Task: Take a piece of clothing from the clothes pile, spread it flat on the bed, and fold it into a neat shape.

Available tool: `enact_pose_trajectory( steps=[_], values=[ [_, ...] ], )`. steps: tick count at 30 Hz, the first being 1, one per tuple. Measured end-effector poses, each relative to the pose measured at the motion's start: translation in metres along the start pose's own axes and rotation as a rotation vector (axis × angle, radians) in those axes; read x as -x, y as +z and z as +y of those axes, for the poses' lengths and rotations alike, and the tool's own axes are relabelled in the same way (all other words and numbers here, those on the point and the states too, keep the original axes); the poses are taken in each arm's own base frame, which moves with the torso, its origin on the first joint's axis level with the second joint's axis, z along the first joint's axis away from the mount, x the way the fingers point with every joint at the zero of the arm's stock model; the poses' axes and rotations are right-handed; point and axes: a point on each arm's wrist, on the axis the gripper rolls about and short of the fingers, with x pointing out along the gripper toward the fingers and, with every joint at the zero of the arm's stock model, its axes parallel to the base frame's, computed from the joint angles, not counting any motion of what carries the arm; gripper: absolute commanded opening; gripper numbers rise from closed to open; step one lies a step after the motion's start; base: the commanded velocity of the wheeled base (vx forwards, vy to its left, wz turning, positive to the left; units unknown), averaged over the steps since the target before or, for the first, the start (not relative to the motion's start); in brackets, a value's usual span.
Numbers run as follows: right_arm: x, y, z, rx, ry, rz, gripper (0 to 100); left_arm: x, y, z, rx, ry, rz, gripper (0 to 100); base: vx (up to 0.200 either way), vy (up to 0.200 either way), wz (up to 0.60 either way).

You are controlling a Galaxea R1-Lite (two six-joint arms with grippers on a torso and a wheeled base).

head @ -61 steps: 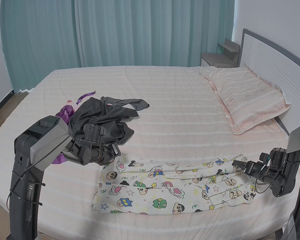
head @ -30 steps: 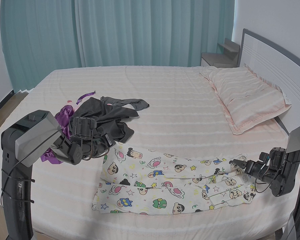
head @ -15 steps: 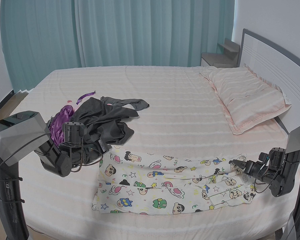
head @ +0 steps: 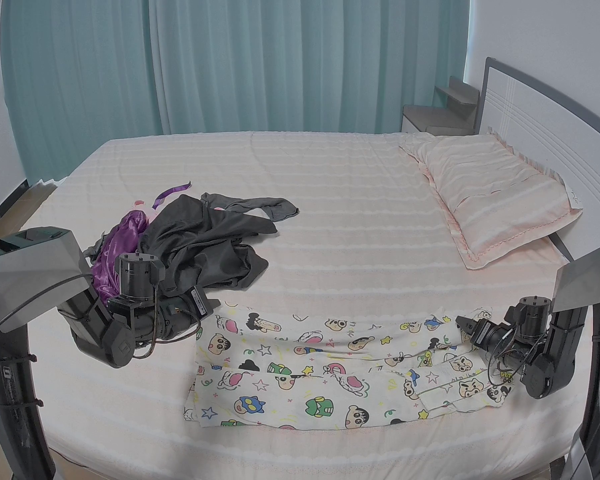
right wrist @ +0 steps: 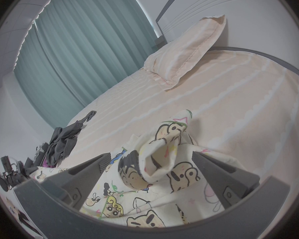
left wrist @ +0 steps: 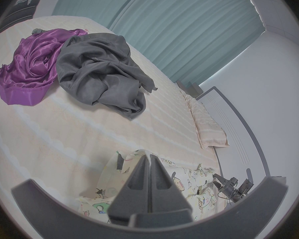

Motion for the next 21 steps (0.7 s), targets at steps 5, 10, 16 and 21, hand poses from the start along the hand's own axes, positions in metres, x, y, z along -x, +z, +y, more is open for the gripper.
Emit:
enact_pose_trajectory(
  steps=[5,10,16,21],
  values=[
    [-0.001,-0.006,0.009,-0.012,-0.04,-0.009,100,0.001,-0.003,-0.001,-0.001,0.001,0.009,0,0.0,0.0,0.0],
    [-0.006,-0.008,0.018,-0.003,-0.067,-0.017,100,0.001,-0.005,-0.001,-0.004,0.0,0.015,0,0.0,0.0,0.0],
    [-0.013,-0.008,0.027,-0.014,-0.094,0.005,0,0.001,-0.006,-0.002,-0.004,0.0,0.016,0,0.0,0.0,0.0],
    [-0.017,-0.006,0.032,-0.024,-0.135,0.006,0,0.0,-0.005,-0.001,-0.005,0.002,0.015,0,0.0,0.0,0.0]
  ],
)
